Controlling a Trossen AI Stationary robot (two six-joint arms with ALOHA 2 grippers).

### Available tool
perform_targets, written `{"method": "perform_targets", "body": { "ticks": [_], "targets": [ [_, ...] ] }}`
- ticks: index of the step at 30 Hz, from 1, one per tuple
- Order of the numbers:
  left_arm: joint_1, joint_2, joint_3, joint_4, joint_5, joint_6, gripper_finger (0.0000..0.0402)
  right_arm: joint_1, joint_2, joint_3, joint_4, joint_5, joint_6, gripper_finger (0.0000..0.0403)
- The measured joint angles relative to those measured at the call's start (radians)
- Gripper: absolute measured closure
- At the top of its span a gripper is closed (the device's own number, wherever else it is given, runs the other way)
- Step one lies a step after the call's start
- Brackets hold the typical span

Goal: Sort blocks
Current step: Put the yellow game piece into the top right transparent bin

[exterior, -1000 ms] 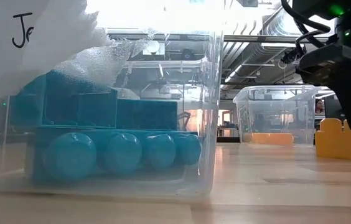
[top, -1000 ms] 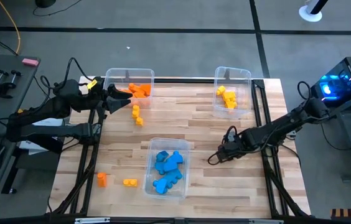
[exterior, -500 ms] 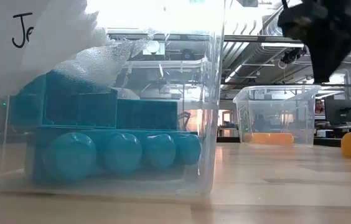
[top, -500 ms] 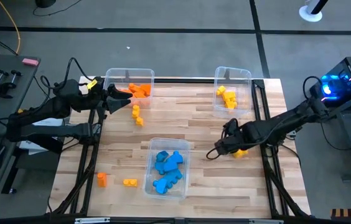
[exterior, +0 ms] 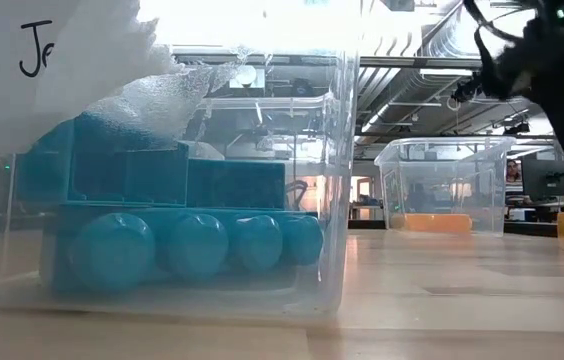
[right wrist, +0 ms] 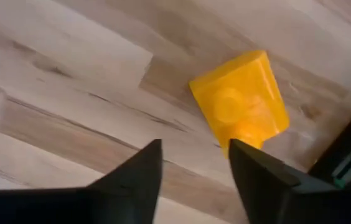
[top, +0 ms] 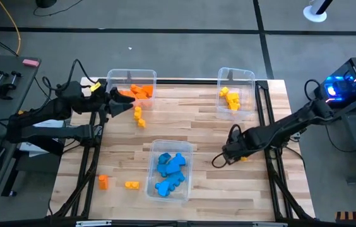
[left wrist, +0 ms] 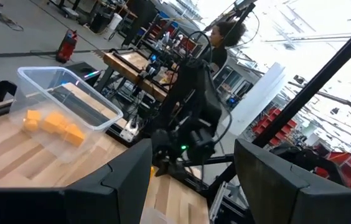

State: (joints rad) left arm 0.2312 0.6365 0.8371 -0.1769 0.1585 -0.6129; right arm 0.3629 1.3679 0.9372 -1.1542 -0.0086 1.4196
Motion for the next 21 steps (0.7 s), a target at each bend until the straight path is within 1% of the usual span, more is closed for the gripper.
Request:
{"method": "perform_targets", "body": {
  "ticks": [4, 7, 15, 19, 21],
  "targets": [
    [-0.012, 0.0, 0.0, 0.0, 0.0, -0.004, 0.0188, -0.005, 0.0, -0.036, 0.025, -0.013, -0.122, 0.0166],
    [-0.02, 0.0, 0.0, 0.0, 0.0, -0.011, 0.0188, -0.016, 0.0, -0.037, 0.01, -0.011, -0.185, 0.015],
    [-0.04, 0.004, 0.0, -0.005, 0.0, -0.015, 0.0188, -0.061, 0.0, -0.037, -0.057, -0.032, -0.257, 0.0147],
    [-0.05, 0.01, 0.0, -0.006, 0.0, -0.015, 0.0188, -0.093, 0.0, -0.037, -0.043, -0.082, -0.332, 0.0147],
    [-0.056, 0.014, 0.0, -0.006, 0.0, -0.016, 0.0188, -0.108, 0.0, -0.037, -0.048, -0.09, -0.375, 0.0147]
  ]
}}
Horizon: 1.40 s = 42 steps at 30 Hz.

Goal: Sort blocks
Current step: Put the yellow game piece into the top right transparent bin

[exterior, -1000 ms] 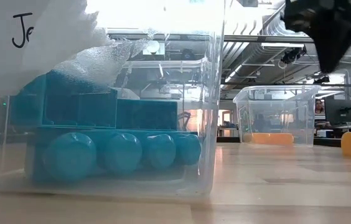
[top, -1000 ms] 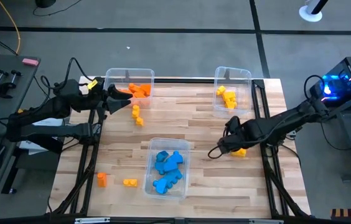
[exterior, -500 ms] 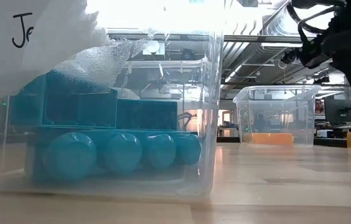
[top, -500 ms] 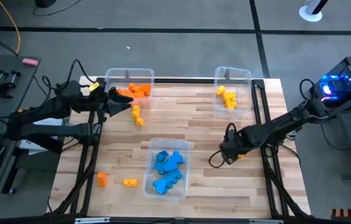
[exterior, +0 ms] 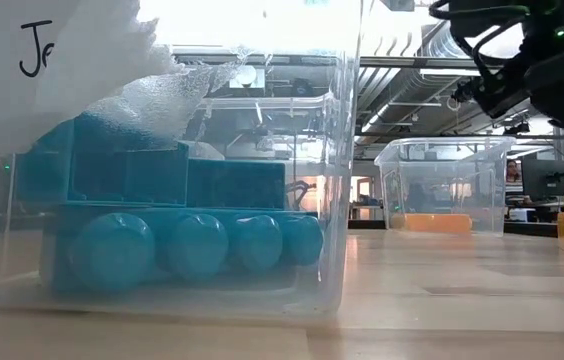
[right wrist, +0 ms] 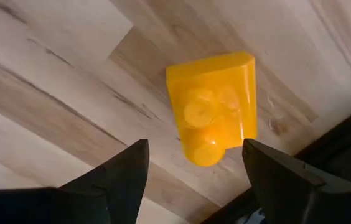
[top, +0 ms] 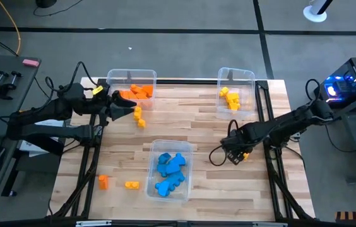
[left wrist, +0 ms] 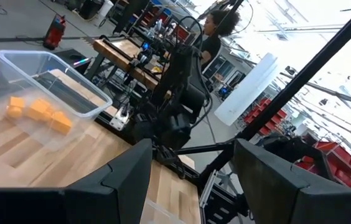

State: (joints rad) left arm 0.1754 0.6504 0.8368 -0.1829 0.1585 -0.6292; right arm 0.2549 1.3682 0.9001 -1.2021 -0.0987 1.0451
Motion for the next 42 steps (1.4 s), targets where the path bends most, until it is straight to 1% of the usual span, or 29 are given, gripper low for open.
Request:
{"method": "perform_targets", "body": {
  "ticks": [5, 10, 13, 16, 19, 22, 28, 31, 34, 42],
  "targets": [
    [-0.017, 0.013, 0.0, 0.0, 0.0, -0.007, 0.0188, -0.039, 0.0, 0.0, 0.004, 0.001, -0.078, 0.0147],
    [-0.036, 0.021, 0.0, 0.0, 0.0, -0.007, 0.0188, -0.08, 0.0, 0.0, 0.058, 0.001, -0.126, 0.0146],
    [-0.044, 0.025, 0.0, 0.0, 0.0, -0.007, 0.0188, -0.096, 0.0, -0.036, 0.066, -0.024, -0.147, 0.0147],
    [-0.054, 0.026, 0.0, -0.001, -0.001, -0.007, 0.0188, -0.098, 0.0, -0.098, 0.06, -0.06, -0.134, 0.0146],
    [-0.063, 0.025, 0.0, -0.001, -0.001, -0.009, 0.0188, -0.091, 0.0, -0.145, 0.109, -0.094, -0.128, 0.0146],
    [-0.066, 0.026, 0.0, -0.001, -0.001, -0.015, 0.0188, -0.082, 0.0, -0.159, 0.145, -0.093, -0.127, 0.0147],
    [-0.066, 0.026, 0.0, -0.001, -0.015, -0.015, 0.0188, -0.082, -0.001, -0.145, 0.149, -0.06, -0.148, 0.0148],
    [-0.066, 0.026, 0.0, 0.0, -0.016, -0.015, 0.0188, -0.082, 0.0, -0.118, 0.133, -0.056, -0.157, 0.0158],
    [-0.066, 0.026, 0.0, 0.0, -0.016, -0.015, 0.0188, -0.082, -0.001, -0.089, 0.109, -0.029, -0.187, 0.0173],
    [-0.066, 0.026, 0.0, 0.0, -0.018, -0.015, 0.0188, -0.083, 0.0, -0.106, 0.108, -0.06, -0.208, 0.0216]
  ]
}}
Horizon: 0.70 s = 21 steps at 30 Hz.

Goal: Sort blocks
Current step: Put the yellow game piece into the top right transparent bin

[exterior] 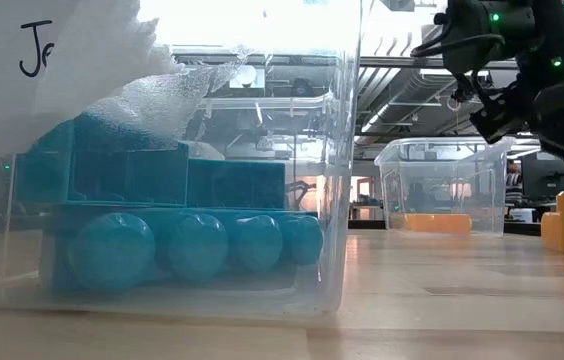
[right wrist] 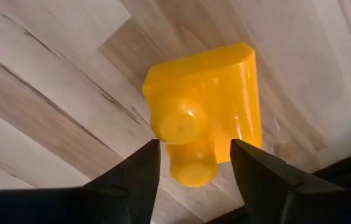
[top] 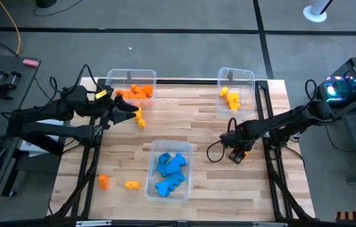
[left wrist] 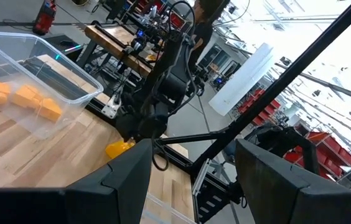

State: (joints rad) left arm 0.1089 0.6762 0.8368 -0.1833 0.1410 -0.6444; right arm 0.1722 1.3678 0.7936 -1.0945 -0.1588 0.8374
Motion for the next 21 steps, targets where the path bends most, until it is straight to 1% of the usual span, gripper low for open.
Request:
{"method": "perform_targets", "body": {
  "ticks": [7, 12, 15, 18, 21],
  "targets": [
    [0.0, 0.0, 0.0, 0.0, 0.0, 0.0, 0.0188, 0.0, -0.002, -0.044, 0.097, -0.004, 0.045, 0.025],
    [0.0, 0.0, 0.0, -0.002, 0.0, 0.0, 0.0188, 0.0, -0.002, -0.047, 0.088, 0.0, 0.054, 0.0269],
    [0.0, 0.0, 0.0, -0.004, 0.0, 0.0, 0.0188, 0.0, 0.0, -0.038, 0.079, 0.004, 0.055, 0.0296],
    [0.0, 0.0, 0.0, -0.004, 0.0, 0.001, 0.0188, 0.001, 0.001, -0.012, 0.063, 0.033, 0.055, 0.0329],
    [0.0, 0.0, 0.0, -0.004, 0.0, 0.009, 0.0188, 0.0, 0.001, 0.012, 0.045, 0.048, 0.052, 0.033]
  ]
}}
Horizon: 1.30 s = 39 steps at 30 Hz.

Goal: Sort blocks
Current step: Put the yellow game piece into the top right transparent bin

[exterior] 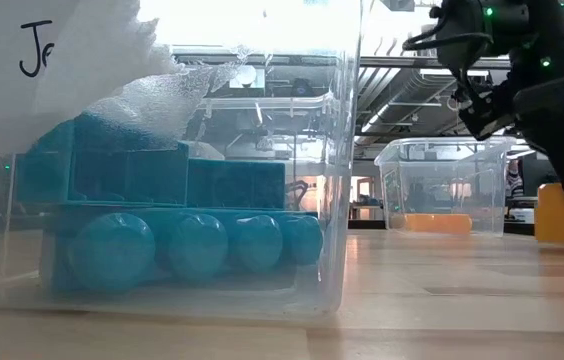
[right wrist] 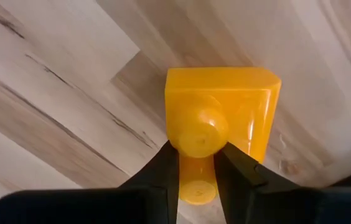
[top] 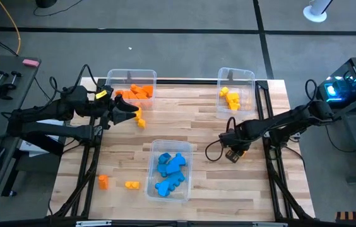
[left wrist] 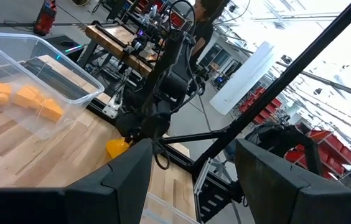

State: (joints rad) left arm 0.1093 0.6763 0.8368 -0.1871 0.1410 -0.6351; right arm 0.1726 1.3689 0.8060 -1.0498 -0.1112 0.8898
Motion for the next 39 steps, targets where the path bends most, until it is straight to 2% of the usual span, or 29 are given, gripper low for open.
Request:
{"method": "perform_targets", "body": {
  "ticks": [7, 11, 14, 20, 27, 29, 32, 36, 39],
  "targets": [
    [0.0, 0.0, 0.0, -0.002, 0.0, 0.0, 0.0188, 0.0, 0.0, 0.113, -0.149, 0.036, -0.032, 0.033],
    [0.0, 0.0, 0.0, -0.003, 0.0, 0.003, 0.0188, -0.014, 0.0, 0.29, -0.282, 0.155, -0.061, 0.033],
    [0.0, 0.0, 0.0, -0.003, 0.0, 0.011, 0.0188, -0.056, -0.001, 0.438, -0.3, 0.277, -0.07, 0.033],
    [0.0, 0.0, 0.0, -0.003, 0.001, 0.009, 0.0188, -0.248, -0.001, 0.618, -0.316, 0.496, -0.129, 0.033],
    [-0.033, 0.0, 0.0, 0.006, 0.008, -0.034, 0.0188, -0.575, -0.001, 0.628, -0.263, 0.608, -0.153, 0.0326],
    [-0.052, 0.0, 0.0, 0.005, 0.008, -0.044, 0.0188, -0.639, -0.001, 0.626, -0.231, 0.601, -0.163, 0.0301],
    [-0.084, 0.0, 0.0, 0.005, 0.008, -0.045, 0.0188, -0.685, -0.001, 0.626, -0.181, 0.58, -0.189, 0.0242],
    [-0.117, 0.002, 0.0, 0.005, 0.004, -0.044, 0.0188, -0.703, -0.001, 0.626, -0.146, 0.52, -0.197, 0.0174],
    [-0.133, 0.015, 0.0, 0.01, -0.009, -0.047, 0.0188, -0.679, -0.003, 0.626, -0.145, 0.485, -0.192, 0.0146]
  ]
}}
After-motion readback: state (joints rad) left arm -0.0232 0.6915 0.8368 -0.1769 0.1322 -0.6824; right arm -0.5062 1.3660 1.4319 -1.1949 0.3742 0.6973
